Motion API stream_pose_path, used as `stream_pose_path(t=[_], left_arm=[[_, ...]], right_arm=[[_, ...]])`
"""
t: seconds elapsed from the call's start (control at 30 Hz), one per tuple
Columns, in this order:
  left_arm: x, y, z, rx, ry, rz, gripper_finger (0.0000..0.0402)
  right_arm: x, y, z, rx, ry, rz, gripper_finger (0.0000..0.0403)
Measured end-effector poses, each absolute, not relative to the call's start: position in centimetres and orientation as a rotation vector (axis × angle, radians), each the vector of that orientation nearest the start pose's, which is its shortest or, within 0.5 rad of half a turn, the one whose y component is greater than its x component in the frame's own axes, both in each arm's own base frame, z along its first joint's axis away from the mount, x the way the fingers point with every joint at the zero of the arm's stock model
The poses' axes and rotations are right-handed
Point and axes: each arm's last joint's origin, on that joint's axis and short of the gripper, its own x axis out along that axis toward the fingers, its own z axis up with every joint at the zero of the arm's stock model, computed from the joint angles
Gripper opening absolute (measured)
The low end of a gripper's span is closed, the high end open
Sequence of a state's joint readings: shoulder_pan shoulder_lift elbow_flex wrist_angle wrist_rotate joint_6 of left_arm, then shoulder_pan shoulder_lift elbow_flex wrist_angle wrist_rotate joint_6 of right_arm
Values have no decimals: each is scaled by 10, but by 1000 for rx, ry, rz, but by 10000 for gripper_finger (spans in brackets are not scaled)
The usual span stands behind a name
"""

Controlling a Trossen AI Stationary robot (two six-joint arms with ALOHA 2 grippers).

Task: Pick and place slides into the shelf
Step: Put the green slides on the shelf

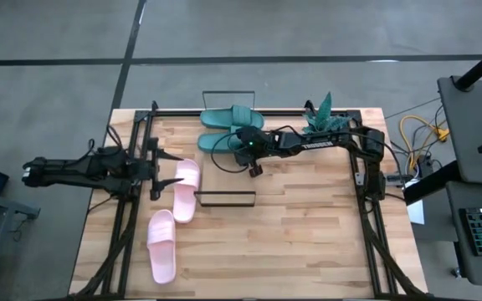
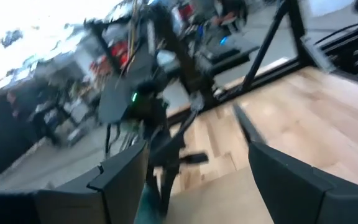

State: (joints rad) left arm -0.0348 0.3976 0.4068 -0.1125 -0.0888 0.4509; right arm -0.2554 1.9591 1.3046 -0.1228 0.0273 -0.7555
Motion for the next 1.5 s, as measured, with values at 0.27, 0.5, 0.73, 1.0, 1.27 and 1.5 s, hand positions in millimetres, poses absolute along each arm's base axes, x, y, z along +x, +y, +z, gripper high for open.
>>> stream_pose_path(t=[0.27, 0.5, 0.73, 1.0, 1.27, 1.5], left_arm=[[126, 4, 250, 442, 236, 223, 263], [148, 5, 234, 345, 360, 235, 263], [164, 8, 221, 396, 487, 233, 247], [169, 31, 221, 447, 557, 325, 133], [166, 54, 219, 357, 550, 239, 7], [170, 73, 203, 282, 630, 222, 1]], right_arm=[[410, -101, 189, -543, 864, 32, 107], [417, -97, 214, -457, 891, 17, 180], [413, -97, 243, -428, 1000, 56, 194], [394, -98, 301, -442, 929, 21, 177], [369, -94, 339, -448, 829, -23, 163], [364, -93, 343, -433, 823, -33, 153]])
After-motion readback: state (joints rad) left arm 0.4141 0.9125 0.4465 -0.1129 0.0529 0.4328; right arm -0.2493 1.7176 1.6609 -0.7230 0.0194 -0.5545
